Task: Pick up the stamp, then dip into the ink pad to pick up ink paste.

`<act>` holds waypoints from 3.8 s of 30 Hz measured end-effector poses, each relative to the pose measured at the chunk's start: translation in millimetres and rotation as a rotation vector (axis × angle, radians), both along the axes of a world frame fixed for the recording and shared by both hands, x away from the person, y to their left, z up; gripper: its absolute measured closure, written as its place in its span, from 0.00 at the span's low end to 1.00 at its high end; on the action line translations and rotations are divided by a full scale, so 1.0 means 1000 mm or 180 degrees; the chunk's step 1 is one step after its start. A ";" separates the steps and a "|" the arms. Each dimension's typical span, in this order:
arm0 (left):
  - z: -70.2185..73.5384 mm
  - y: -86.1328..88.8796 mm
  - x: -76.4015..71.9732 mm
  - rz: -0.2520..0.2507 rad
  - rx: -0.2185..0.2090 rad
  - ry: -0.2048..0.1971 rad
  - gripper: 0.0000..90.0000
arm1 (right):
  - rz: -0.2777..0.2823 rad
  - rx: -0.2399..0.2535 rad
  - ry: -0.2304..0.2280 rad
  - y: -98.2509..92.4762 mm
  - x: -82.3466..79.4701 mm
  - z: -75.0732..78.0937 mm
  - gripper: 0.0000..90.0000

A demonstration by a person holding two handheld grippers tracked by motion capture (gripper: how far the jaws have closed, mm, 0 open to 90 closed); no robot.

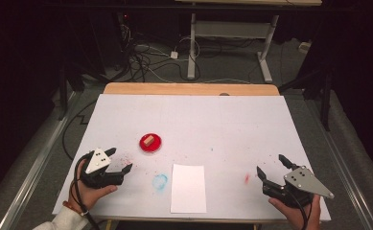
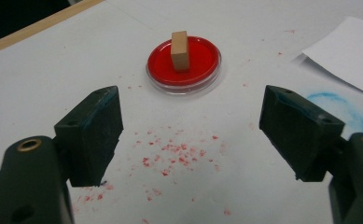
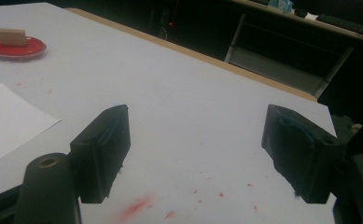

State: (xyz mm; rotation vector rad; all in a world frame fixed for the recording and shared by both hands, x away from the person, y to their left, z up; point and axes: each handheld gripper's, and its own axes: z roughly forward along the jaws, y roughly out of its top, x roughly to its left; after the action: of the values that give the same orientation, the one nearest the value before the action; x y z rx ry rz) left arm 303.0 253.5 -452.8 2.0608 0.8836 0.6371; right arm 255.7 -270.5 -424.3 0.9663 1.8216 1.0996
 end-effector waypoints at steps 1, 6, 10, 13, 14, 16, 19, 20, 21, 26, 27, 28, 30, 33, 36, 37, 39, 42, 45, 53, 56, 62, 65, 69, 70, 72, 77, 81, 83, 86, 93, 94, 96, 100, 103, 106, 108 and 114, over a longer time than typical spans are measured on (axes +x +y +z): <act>0.000 0.000 0.001 -0.0009 0.0015 0.0008 0.23 | -0.0006 -0.0006 0.0002 0.000 0.000 0.000 0.27; -0.001 -0.004 0.001 -0.0030 0.0126 0.0023 0.24 | 0.0010 -0.0096 -0.0016 0.002 0.000 -0.001 0.27; 0.003 -0.002 0.004 -0.0062 0.0137 0.0037 0.26 | 0.0019 -0.0157 -0.0019 0.005 0.000 -0.001 0.28; 0.009 -0.001 0.011 -0.0051 0.0138 0.0120 0.26 | 0.0006 -0.0216 0.0000 0.006 0.000 -0.003 0.28; 0.012 -0.002 0.013 -0.0076 0.0169 0.0164 0.27 | 0.0006 -0.0223 0.0014 0.006 0.000 -0.004 0.28; 0.017 -0.004 0.019 -0.0055 0.0237 0.0210 0.29 | 0.0000 -0.0236 0.0029 0.006 0.001 -0.004 0.28; 0.026 -0.005 0.029 -0.0050 0.0291 0.0314 0.29 | -0.0013 -0.0264 0.0080 0.007 0.004 -0.007 0.29; 0.029 -0.006 0.032 -0.0053 0.0308 0.0357 0.29 | -0.0018 -0.0272 0.0097 0.007 0.005 -0.008 0.29; 0.032 -0.007 0.036 -0.0070 0.0324 0.0402 0.30 | -0.0021 -0.0277 0.0116 0.008 0.006 -0.009 0.29; 0.051 -0.018 0.058 -0.0093 0.0424 0.0531 0.30 | -0.0040 -0.0355 0.0170 0.009 0.009 -0.013 0.29; 0.055 -0.027 0.069 -0.0153 0.0469 0.0672 0.30 | -0.0055 -0.0353 0.0181 0.009 0.009 -0.013 0.30; 0.055 -0.027 0.069 -0.0153 0.0469 0.0672 0.30 | -0.0059 -0.0356 0.0184 0.008 0.010 -0.013 0.30; 0.056 -0.040 0.088 -0.0178 0.0548 0.0871 0.32 | -0.0080 -0.0365 0.0206 0.007 0.010 -0.014 0.30; 0.053 -0.047 0.101 -0.0212 0.0595 0.1016 0.37 | -0.0103 -0.0398 0.0231 0.006 0.011 -0.015 0.30; 0.045 -0.055 0.119 -0.0231 0.0625 0.1210 0.42 | -0.0104 -0.0401 0.0247 0.005 0.011 -0.016 0.30; 0.039 -0.060 0.129 -0.0226 0.0671 0.1332 0.43 | -0.0105 -0.0414 0.0249 0.005 0.011 -0.016 0.31; 0.031 -0.066 0.137 -0.0231 0.0756 0.1442 0.47 | -0.0107 -0.0437 0.0246 0.005 0.010 -0.016 0.31; 0.021 -0.072 0.146 -0.0268 0.0790 0.1569 0.53 | -0.0099 -0.0464 0.0253 0.005 0.010 -0.016 0.31; 0.017 -0.075 0.150 -0.0215 0.0853 0.1562 0.59 | -0.0104 -0.0478 0.0254 0.005 0.011 -0.017 0.32; 0.013 -0.078 0.154 -0.0240 0.0859 0.1573 0.74 | -0.0098 -0.0479 0.0252 0.005 0.010 -0.017 0.32; 0.012 -0.078 0.154 -0.0223 0.0837 0.1547 0.81 | -0.0096 -0.0477 0.0252 0.006 0.011 -0.017 0.32; 0.012 -0.076 0.150 -0.0228 0.0824 0.1470 0.82 | -0.0093 -0.0491 0.0241 0.006 0.011 -0.016 0.32; 0.015 -0.072 0.147 -0.0245 0.0724 0.1399 0.82 | -0.0095 -0.0485 0.0242 0.006 0.011 -0.016 0.32; 0.018 -0.066 0.139 -0.0238 0.0600 0.1280 0.82 | -0.0100 -0.0489 0.0240 0.006 0.011 -0.017 0.32; 0.019 -0.064 0.136 -0.0227 0.0550 0.1233 0.82 | -0.0101 -0.0494 0.0232 0.006 0.011 -0.016 0.32; 0.023 -0.061 0.130 -0.0243 0.0445 0.1148 0.82 | -0.0101 -0.0476 0.0230 0.006 0.011 -0.016 0.32; 0.031 -0.053 0.114 -0.0272 0.0253 0.0900 0.82 | -0.0083 -0.0477 0.0204 0.007 0.010 -0.015 0.33; 0.037 -0.046 0.102 -0.0306 0.0191 0.0761 0.82 | -0.0079 -0.0459 0.0201 0.008 0.012 -0.014 0.33; 0.041 -0.041 0.094 -0.0311 0.0152 0.0697 0.82 | -0.0070 -0.0480 0.0208 0.008 0.014 -0.015 0.33; 0.043 -0.038 0.090 -0.0343 0.0124 0.0667 0.82 | -0.0069 -0.0488 0.0218 0.009 0.016 -0.015 0.33; 0.050 -0.035 0.073 -0.0401 0.0130 0.0573 0.82 | -0.0060 -0.0477 0.0222 0.009 0.018 -0.016 0.33; 0.051 -0.034 0.071 -0.0395 0.0118 0.0562 0.82 | -0.0056 -0.0482 0.0217 0.009 0.018 -0.015 0.33; 0.052 -0.033 0.068 -0.0413 0.0112 0.0556 0.82 | -0.0048 -0.0485 0.0205 0.009 0.018 -0.015 0.33; 0.053 -0.033 0.067 -0.0407 0.0128 0.0561 0.82 | -0.0019 -0.0490 0.0209 0.011 0.018 -0.015 0.33; 0.055 -0.034 0.069 -0.0418 0.0128 0.0574 0.82 | -0.0016 -0.0501 0.0206 0.011 0.018 -0.015 0.33; 0.058 -0.037 0.071 -0.0425 0.0175 0.0591 0.82 | -0.0031 -0.0470 0.0224 0.011 0.018 -0.014 0.33; 0.061 -0.040 0.073 -0.0446 0.0204 0.0593 0.82 | -0.0021 -0.0474 0.0227 0.012 0.018 -0.015 0.33; 0.064 -0.048 0.087 -0.0498 0.0326 0.0676 0.82 | -0.0015 -0.0492 0.0250 0.012 0.019 -0.016 0.33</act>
State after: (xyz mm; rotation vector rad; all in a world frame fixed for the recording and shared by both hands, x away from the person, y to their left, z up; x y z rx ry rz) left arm 390.3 205.6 -388.3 2.2951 0.8114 0.3912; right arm 274.6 -258.9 -440.7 0.9331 1.9356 0.9143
